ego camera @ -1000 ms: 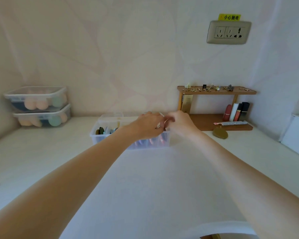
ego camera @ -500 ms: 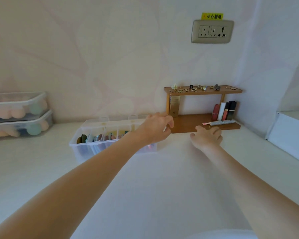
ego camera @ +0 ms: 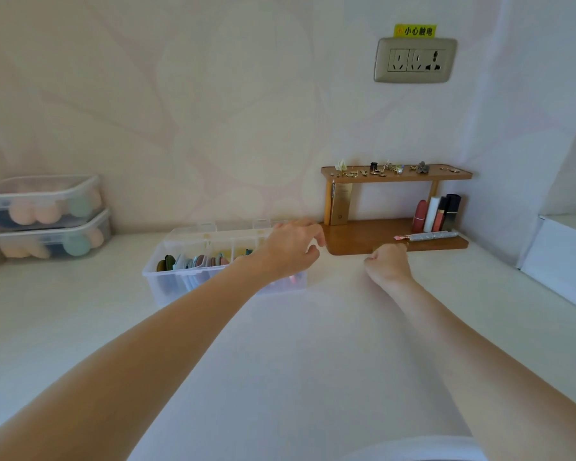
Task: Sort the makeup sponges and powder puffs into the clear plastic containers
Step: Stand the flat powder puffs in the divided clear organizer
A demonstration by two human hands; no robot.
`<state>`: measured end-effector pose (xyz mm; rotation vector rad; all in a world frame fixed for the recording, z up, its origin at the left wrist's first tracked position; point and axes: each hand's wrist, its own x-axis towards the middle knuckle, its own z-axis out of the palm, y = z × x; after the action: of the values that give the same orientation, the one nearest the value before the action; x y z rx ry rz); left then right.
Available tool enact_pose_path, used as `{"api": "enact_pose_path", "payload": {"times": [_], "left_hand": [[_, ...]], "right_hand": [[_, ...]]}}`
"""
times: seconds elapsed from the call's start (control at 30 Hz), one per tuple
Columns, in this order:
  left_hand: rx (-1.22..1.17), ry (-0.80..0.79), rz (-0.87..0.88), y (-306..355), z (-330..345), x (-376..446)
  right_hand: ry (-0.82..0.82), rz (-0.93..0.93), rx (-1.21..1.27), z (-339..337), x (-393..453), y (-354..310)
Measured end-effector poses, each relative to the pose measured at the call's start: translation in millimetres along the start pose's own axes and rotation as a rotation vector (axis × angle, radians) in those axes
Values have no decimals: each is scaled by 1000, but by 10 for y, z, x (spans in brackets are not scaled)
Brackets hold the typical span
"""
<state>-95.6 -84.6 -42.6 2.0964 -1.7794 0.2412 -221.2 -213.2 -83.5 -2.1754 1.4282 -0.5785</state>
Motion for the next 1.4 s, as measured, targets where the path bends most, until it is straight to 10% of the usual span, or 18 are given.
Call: {"api": "enact_pose_path", "payload": {"times": [0.37,0.87,1.4], "left_hand": [[-36,52,-82,-117,-55,-13],[-196,81,-169,-213,-89,-53],[90,-5,-143,-283,-141,-257]], "right_hand": [[72,94,-283,54,-47,59],[86,-432,464,-75,-227,-799],[-236,-549,-88,-134,-411,-1092]]}}
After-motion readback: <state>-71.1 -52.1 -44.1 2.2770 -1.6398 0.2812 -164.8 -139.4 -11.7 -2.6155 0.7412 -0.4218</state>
